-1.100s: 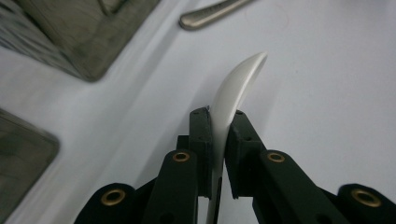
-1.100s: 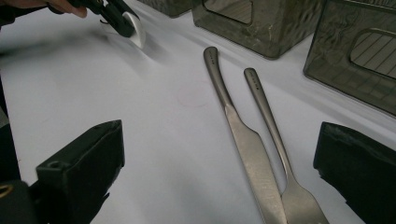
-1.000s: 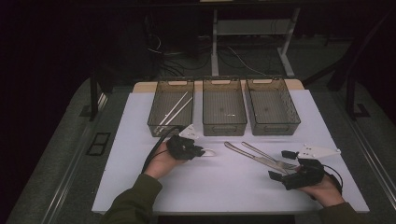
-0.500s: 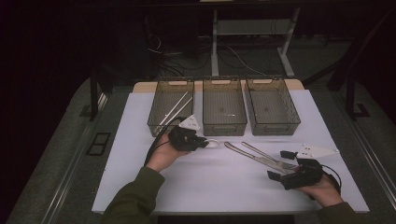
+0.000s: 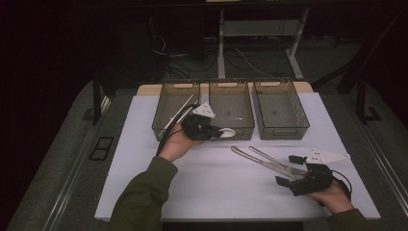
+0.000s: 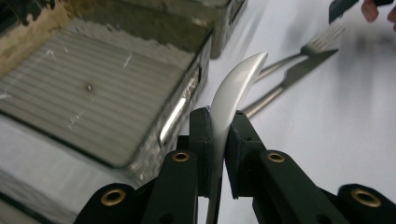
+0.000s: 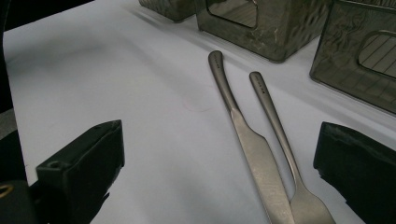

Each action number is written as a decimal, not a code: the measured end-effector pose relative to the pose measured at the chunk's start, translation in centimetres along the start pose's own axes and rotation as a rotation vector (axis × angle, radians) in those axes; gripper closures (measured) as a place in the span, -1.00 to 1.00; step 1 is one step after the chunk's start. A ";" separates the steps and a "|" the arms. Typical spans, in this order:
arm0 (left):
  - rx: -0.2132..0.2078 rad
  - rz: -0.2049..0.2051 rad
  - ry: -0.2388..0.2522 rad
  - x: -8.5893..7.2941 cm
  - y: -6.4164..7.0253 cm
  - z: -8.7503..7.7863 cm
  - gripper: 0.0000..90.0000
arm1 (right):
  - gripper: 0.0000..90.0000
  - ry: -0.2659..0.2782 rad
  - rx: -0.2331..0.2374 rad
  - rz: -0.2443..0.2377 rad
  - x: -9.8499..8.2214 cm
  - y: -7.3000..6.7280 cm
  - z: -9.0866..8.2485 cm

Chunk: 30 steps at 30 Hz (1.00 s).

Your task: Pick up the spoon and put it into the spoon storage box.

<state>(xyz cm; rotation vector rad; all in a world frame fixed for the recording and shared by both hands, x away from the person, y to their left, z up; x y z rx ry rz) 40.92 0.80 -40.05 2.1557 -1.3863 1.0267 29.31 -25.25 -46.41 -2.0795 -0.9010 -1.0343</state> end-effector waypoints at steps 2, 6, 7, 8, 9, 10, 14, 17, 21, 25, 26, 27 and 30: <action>0.006 0.005 -0.003 0.7 -0.2 0.1 0.80 | -0.96 0.005 -0.001 0.005 0.0 0.0 -0.1; 0.013 0.010 0.008 2.1 -0.7 0.3 0.80 | -0.96 0.008 0.001 0.008 0.1 0.0 -0.1; 0.015 0.011 0.012 2.5 -0.8 0.3 0.80 | -0.96 0.009 0.002 0.009 0.1 0.0 -0.1; 0.018 0.023 0.007 2.8 -1.0 0.4 0.80 | -0.96 0.010 0.003 0.009 0.1 0.0 -0.1; 0.024 0.021 0.011 3.3 -1.2 0.5 0.80 | -0.96 0.012 0.004 0.010 0.1 0.0 -0.1; 0.026 0.024 0.013 3.6 -1.4 0.5 0.80 | -0.96 0.014 0.005 0.008 0.1 0.0 -0.2; 0.045 0.034 0.010 5.1 -2.2 1.2 0.80 | -0.96 0.018 0.011 0.014 0.1 -0.1 -0.2; 0.064 0.033 0.013 6.0 -2.9 1.9 0.80 | -0.96 0.019 0.009 0.015 0.2 0.0 -0.3; 0.076 0.018 0.012 6.5 -3.9 3.0 0.80 | -0.96 0.023 0.011 0.020 0.2 0.0 -0.3; 0.092 -0.022 0.016 6.6 -4.8 4.4 0.80 | -0.96 0.025 0.014 0.020 0.2 -0.1 -0.4; 0.095 -0.025 0.008 6.6 -5.0 4.7 0.80 | -0.96 0.026 0.015 0.018 0.2 -0.1 -0.4; 0.103 -0.037 0.011 6.6 -5.1 5.1 0.80 | -0.96 0.027 0.015 0.016 0.2 -0.1 -0.4; 0.117 -0.045 -0.006 6.2 -5.5 6.3 0.80 | -0.96 0.030 0.018 0.015 0.3 -0.1 -0.4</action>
Point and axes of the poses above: each handheld gripper's, and its own axes: z roughly forward along the jaws, x roughly out of its top, y roughly to its right, the point moved 7 cm from there along z, roughly forward along the jaws, and after that the axes turned 7 degrees about x, right-handed, at the moved point
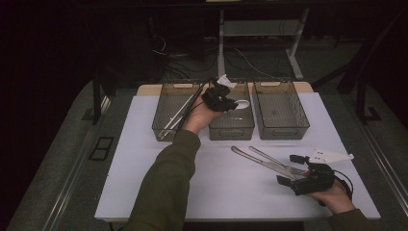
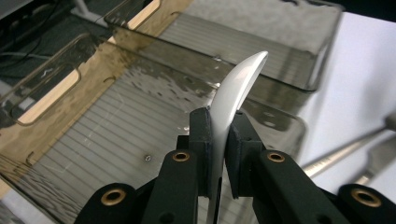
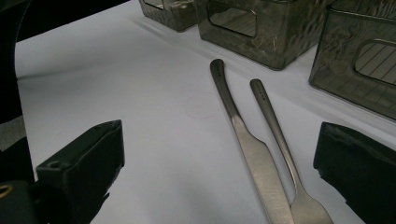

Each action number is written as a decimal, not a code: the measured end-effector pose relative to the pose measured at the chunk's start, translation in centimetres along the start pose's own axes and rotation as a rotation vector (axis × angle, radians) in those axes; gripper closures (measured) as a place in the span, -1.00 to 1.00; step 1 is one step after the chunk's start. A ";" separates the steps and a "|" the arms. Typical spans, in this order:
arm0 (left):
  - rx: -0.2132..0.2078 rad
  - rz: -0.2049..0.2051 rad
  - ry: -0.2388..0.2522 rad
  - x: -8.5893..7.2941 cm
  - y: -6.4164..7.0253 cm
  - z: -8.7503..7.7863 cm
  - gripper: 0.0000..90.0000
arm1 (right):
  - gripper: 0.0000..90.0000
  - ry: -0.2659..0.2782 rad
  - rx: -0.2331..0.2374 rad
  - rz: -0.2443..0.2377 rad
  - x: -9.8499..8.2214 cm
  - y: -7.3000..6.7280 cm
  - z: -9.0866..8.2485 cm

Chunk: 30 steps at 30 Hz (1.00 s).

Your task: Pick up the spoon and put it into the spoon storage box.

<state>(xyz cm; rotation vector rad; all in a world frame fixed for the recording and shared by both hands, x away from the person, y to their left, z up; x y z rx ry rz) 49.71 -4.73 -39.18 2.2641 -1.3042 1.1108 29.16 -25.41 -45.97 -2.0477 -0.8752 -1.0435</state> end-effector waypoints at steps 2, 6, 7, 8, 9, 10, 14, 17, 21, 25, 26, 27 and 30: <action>-0.004 -0.004 -0.017 -0.3 0.1 0.8 0.80 | -0.96 0.001 -0.001 -0.002 0.0 0.0 0.0; -0.011 0.007 -0.069 -0.9 0.7 2.0 0.80 | -0.96 0.003 -0.005 -0.003 0.0 0.0 -0.1; -0.013 -0.003 -0.073 -1.0 0.9 2.3 0.80 | -0.96 0.003 -0.006 -0.003 0.0 0.1 -0.1; -0.012 -0.001 -0.079 -1.1 1.0 2.5 0.80 | -0.96 0.003 -0.005 -0.003 0.0 0.1 -0.1; -0.012 0.002 -0.089 -1.2 1.2 2.7 0.80 | -0.96 0.003 -0.005 -0.004 0.0 0.0 -0.1; -0.016 0.007 -0.099 -1.4 1.4 2.9 0.80 | -0.96 0.003 -0.004 -0.004 0.0 0.0 -0.1; -0.016 0.008 -0.132 -1.9 1.8 3.5 0.80 | -0.96 0.002 -0.004 -0.003 0.0 0.0 -0.1; -0.014 0.013 -0.156 -2.3 1.9 3.8 0.80 | -0.96 0.002 -0.006 -0.004 0.0 0.0 -0.1; -0.025 0.002 -0.180 -2.8 2.0 3.9 0.80 | -0.96 0.002 -0.006 -0.004 0.0 0.1 -0.1; -0.027 0.008 -0.218 -3.2 2.2 4.1 0.79 | -0.96 0.001 -0.006 -0.005 0.0 0.0 -0.1; -0.028 0.004 -0.222 -3.3 2.2 4.1 0.79 | -0.96 0.001 -0.006 -0.005 0.0 0.0 -0.1; -0.025 -0.001 -0.222 -3.3 2.2 4.1 0.79 | -0.96 0.001 -0.006 -0.005 0.0 0.0 -0.1; -0.027 0.003 -0.226 -3.3 2.2 4.1 0.78 | -0.96 -0.001 -0.005 -0.001 0.0 0.0 -0.1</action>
Point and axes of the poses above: each handheld gripper's, and its own axes: z roughly forward along the jaws, x roughly out of its top, y roughly to its right, the point moved 7 cm from there along z, roughly forward along the jaws, and after that the axes turned 7 degrees about x, right-handed, at the moved point
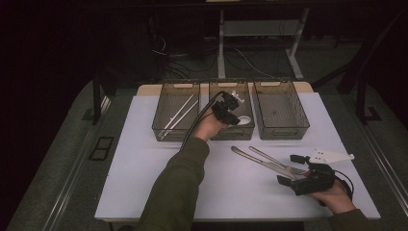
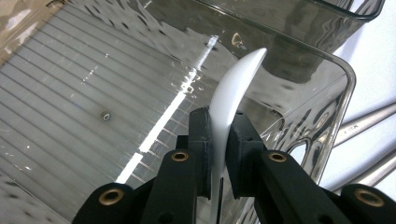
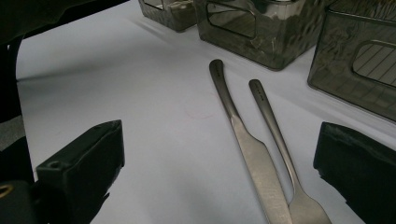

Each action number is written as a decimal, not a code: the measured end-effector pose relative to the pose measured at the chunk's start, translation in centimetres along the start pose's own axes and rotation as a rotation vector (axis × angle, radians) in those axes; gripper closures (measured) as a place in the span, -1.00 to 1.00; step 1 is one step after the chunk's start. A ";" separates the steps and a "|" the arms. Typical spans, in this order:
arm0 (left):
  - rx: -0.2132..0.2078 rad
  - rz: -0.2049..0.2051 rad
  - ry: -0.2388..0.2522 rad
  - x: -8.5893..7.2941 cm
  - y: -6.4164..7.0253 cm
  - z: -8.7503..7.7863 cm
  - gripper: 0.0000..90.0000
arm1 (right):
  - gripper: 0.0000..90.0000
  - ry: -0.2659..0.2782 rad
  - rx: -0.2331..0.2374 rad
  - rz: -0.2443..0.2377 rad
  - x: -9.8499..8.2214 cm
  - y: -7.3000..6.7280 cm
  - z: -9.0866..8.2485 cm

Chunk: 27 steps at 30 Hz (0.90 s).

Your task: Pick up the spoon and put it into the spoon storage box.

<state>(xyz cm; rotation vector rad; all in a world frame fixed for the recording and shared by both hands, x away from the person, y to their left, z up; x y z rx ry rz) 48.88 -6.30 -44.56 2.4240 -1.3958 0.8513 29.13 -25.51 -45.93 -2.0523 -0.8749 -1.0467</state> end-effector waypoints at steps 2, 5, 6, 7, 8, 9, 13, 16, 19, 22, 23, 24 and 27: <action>-0.004 -0.004 0.009 0.1 0.0 -0.1 0.72 | -0.96 0.001 -0.003 -0.005 0.0 0.1 0.0; 0.002 -0.004 0.016 0.2 -0.1 -0.4 0.70 | -0.96 0.000 -0.004 -0.005 0.0 0.1 0.0; 0.003 -0.006 0.019 0.2 -0.2 -0.5 0.68 | -0.96 0.001 -0.005 -0.006 0.0 0.1 0.0; 0.004 -0.011 0.027 0.3 -0.2 -0.7 0.66 | -0.96 0.001 -0.005 -0.006 0.0 0.1 0.0; 0.002 -0.018 0.034 0.3 -0.2 -0.8 0.64 | -0.96 0.000 -0.004 -0.005 0.0 0.1 0.0; 0.002 -0.014 0.039 0.4 -0.3 -1.0 0.62 | -0.96 0.000 -0.004 -0.005 0.0 0.1 0.0; -0.011 -0.027 0.086 0.7 -0.2 -1.9 0.55 | -0.96 -0.001 -0.003 -0.005 0.0 0.1 0.0; -0.022 -0.042 0.135 1.0 0.1 -2.8 0.48 | -0.96 -0.002 -0.002 -0.005 0.0 0.0 0.0; -0.043 -0.035 0.168 1.2 0.4 -3.8 0.40 | -0.96 -0.005 -0.002 -0.004 0.0 0.0 0.0; -0.063 -0.040 0.211 1.2 0.8 -4.9 0.33 | -0.96 -0.006 -0.005 -0.009 0.0 0.1 0.1; -0.079 -0.043 0.222 1.1 0.9 -5.2 0.30 | -0.96 -0.008 -0.003 -0.002 -0.1 0.0 0.1; -0.089 -0.052 0.234 1.1 1.1 -5.5 0.27 | -0.96 -0.009 -0.003 -0.002 -0.1 0.0 0.1; -0.113 -0.051 0.269 0.6 1.6 -6.4 0.19 | -0.96 -0.011 -0.002 0.000 -0.1 0.1 0.1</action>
Point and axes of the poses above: each handheld gripper's, and its own axes: z roughly forward along the jaws, x roughly out of its top, y roughly to its right, the point moved 7 cm from there along z, roughly forward along the jaws, and after that the axes turned 7 degrees about x, right-handed, at the moved point
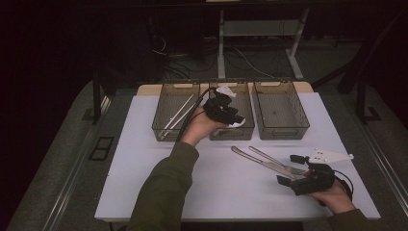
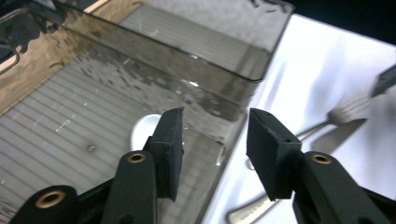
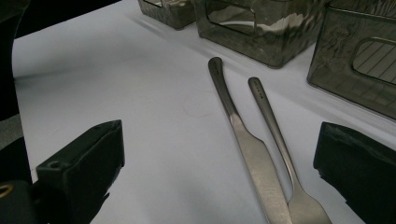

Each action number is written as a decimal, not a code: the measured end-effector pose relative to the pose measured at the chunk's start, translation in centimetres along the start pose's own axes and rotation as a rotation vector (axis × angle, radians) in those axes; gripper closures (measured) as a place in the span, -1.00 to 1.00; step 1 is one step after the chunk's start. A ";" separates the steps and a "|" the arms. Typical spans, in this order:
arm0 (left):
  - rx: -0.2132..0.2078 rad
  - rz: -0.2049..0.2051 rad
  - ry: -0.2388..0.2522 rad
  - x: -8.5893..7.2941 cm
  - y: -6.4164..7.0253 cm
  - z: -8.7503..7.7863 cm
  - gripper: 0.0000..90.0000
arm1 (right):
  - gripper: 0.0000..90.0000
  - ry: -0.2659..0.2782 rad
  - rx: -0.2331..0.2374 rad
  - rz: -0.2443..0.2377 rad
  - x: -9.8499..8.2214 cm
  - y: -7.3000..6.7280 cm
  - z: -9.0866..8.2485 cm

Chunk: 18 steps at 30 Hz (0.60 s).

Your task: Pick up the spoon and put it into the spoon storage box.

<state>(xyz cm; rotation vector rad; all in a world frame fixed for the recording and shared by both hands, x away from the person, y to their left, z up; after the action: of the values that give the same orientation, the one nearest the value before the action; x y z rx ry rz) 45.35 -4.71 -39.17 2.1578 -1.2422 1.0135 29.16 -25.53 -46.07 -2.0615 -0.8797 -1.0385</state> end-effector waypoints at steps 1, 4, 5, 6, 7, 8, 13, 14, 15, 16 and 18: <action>-0.011 -0.010 0.014 -0.1 0.2 -0.3 0.16 | -0.96 0.001 0.000 0.000 0.0 0.0 0.0; -0.015 -0.006 0.030 -0.5 0.7 -1.0 0.09 | -0.96 0.000 -0.002 0.000 0.0 0.1 0.0; -0.016 -0.009 0.035 -0.6 0.9 -1.2 0.04 | -0.96 0.000 -0.003 -0.001 0.0 0.1 0.0; -0.024 -0.006 0.031 -0.8 1.1 -1.4 0.03 | -0.96 -0.001 -0.002 0.000 -0.1 0.0 0.0; -0.028 -0.004 0.031 -1.0 1.3 -1.6 0.00 | -0.96 -0.001 -0.003 0.000 -0.1 0.0 0.0; -0.031 -0.005 0.031 -1.2 1.6 -1.9 -0.05 | -0.96 0.000 -0.003 0.000 0.0 0.0 0.0; -0.032 0.013 0.056 -1.9 2.3 -3.2 -0.10 | -0.96 -0.001 -0.005 0.000 0.0 0.0 0.1; -0.033 0.014 0.062 -2.1 2.4 -3.5 -0.12 | -0.96 -0.001 -0.006 -0.001 0.0 0.1 0.1; -0.039 0.011 0.067 -2.3 2.6 -3.7 -0.12 | -0.96 -0.002 -0.006 0.002 0.0 0.1 0.1; -0.038 0.021 0.063 -2.6 2.6 -4.0 -0.12 | -0.96 -0.002 -0.006 0.002 -0.1 0.1 0.1; -0.035 0.019 0.073 -3.1 2.8 -4.4 -0.14 | -0.96 0.000 -0.006 0.002 -0.1 0.1 0.0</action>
<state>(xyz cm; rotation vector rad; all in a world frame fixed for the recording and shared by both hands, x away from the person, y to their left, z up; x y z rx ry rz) 40.29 -1.41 -38.75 2.0674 -1.2399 1.0608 29.24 -25.59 -46.18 -2.0668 -0.8760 -1.0406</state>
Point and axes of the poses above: each handheld gripper's, and its own axes: z roughly forward along the jaws, x roughly out of its top, y roughly to its right, the point moved 7 cm from there along z, roughly forward along the jaws, and after that the axes turned 7 degrees about x, right-handed, at the moved point
